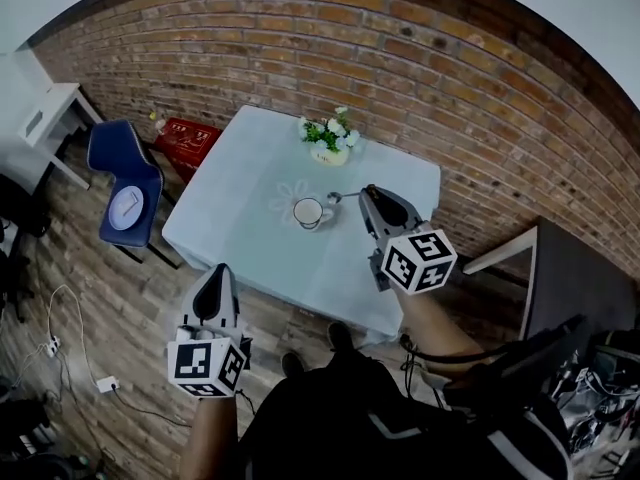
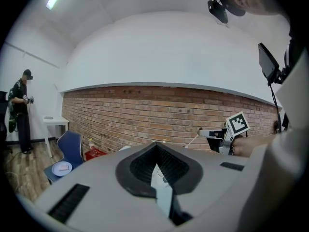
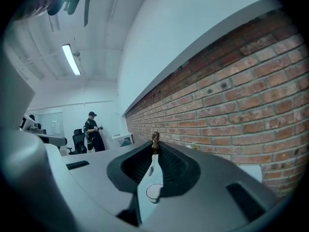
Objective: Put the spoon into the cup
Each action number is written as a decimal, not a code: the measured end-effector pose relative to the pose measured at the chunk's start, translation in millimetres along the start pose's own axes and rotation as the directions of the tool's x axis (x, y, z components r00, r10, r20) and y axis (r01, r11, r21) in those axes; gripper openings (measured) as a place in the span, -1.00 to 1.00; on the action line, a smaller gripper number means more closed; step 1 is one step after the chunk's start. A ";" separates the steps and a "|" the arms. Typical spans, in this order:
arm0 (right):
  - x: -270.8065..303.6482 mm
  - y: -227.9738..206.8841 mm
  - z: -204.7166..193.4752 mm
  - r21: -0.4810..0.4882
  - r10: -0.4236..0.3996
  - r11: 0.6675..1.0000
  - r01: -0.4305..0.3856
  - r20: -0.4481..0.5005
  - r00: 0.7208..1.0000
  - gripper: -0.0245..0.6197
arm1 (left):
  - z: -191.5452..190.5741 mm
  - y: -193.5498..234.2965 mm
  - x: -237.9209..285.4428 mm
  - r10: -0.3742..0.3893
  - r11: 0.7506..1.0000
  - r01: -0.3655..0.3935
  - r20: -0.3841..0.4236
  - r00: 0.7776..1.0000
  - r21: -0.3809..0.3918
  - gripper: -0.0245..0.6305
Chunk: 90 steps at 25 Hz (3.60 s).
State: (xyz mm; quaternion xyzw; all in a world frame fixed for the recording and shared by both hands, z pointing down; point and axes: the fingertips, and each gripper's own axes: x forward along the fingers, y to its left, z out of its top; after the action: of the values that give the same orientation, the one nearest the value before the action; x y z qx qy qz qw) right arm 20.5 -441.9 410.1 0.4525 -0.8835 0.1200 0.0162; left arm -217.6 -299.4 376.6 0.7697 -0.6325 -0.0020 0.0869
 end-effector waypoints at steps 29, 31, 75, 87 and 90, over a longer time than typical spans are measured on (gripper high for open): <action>143.6 -19.3 -181.5 0.066 0.155 0.988 -0.141 -0.330 0.931 -0.77 | -23.7 12.2 -18.1 0.269 0.963 -0.269 -0.081 0.960 0.003 -0.90; 147.8 -18.3 -190.8 0.068 0.161 0.987 -0.147 -0.343 0.925 -0.77 | -25.0 13.3 -20.2 0.282 0.959 -0.282 -0.086 0.956 0.006 -0.90; 46.3 -18.9 -52.2 -0.038 0.008 0.999 -0.014 -0.140 0.990 -0.61 | -5.8 -8.5 2.5 0.018 1.000 -0.018 -0.007 1.000 -0.011 -0.90; -39.4 -20.7 1.8 -0.055 -0.079 0.996 0.077 -0.038 0.996 -0.80 | 16.5 -24.0 34.4 -0.106 0.994 0.104 0.066 0.992 0.044 -0.90; -59.8 -17.1 12.4 -0.057 -0.106 0.993 0.104 -0.016 0.994 -0.82 | 16.0 -30.3 34.9 -0.131 0.991 0.129 0.065 0.989 0.041 -0.90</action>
State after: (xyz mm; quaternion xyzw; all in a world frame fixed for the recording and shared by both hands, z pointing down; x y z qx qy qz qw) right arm 70.5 -406.7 393.2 0.4965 -0.8613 0.0984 0.0436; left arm -182.9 -329.9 360.4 0.8103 -0.5834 -0.0221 0.0510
